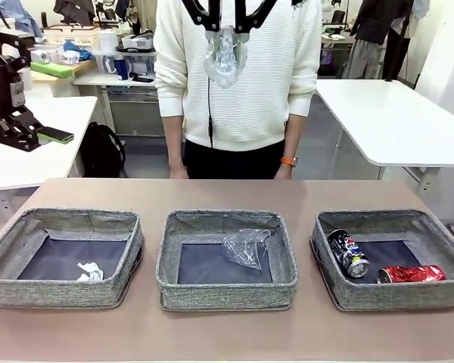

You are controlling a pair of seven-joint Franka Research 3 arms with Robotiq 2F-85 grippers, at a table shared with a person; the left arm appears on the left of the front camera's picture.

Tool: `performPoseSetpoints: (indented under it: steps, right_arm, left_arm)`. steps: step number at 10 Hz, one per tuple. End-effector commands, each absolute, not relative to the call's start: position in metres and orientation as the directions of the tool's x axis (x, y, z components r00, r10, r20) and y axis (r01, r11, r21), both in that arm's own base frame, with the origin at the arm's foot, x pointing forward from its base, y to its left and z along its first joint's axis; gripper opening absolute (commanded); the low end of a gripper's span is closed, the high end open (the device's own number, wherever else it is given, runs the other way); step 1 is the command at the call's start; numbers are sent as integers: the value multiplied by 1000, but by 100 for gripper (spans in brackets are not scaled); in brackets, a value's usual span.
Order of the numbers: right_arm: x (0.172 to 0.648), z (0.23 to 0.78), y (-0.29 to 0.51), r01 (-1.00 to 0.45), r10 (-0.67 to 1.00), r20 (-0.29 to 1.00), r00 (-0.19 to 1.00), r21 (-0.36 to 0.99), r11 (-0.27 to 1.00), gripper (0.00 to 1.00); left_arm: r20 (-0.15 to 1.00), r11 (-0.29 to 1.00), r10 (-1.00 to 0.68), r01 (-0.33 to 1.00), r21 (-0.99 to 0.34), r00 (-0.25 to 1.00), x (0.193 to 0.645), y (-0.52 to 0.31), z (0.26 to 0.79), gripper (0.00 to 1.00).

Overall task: Sort the waste into the appropriate baskets.
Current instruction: Pick up the waste item pointed out by the person, then place the picked waste into the Fabric basket indicated by the person.

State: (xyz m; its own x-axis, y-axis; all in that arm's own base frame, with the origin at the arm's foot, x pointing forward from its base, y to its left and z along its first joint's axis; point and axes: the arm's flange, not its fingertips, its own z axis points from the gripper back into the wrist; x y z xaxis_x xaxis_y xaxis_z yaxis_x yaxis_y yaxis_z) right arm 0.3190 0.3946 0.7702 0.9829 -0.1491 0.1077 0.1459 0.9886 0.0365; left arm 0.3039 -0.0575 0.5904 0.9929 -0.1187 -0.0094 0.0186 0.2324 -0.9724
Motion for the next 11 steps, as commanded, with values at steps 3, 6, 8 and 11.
performPoseSetpoints:
  steps: [3, 6, 8, 11]
  right_arm:
    - [312, 786, 391, 149, -155, 120, 981, 58, 987, 19]
    - [312, 786, 391, 149, -155, 120, 981, 58, 987, 19]
    - [312, 786, 391, 149, -155, 120, 981, 58, 987, 19]
    - [312, 786, 391, 149, -155, 120, 981, 58, 987, 19]
  left_arm:
    - [-16, 207, -118, 9, -978, 993, 303, -59, 595, 90]
    - [-16, 207, -118, 9, -978, 993, 303, -59, 595, 90]
    - [-16, 207, -118, 9, -978, 993, 303, -59, 595, 90]
    - [-16, 207, -118, 9, -978, 993, 303, -59, 595, 90]
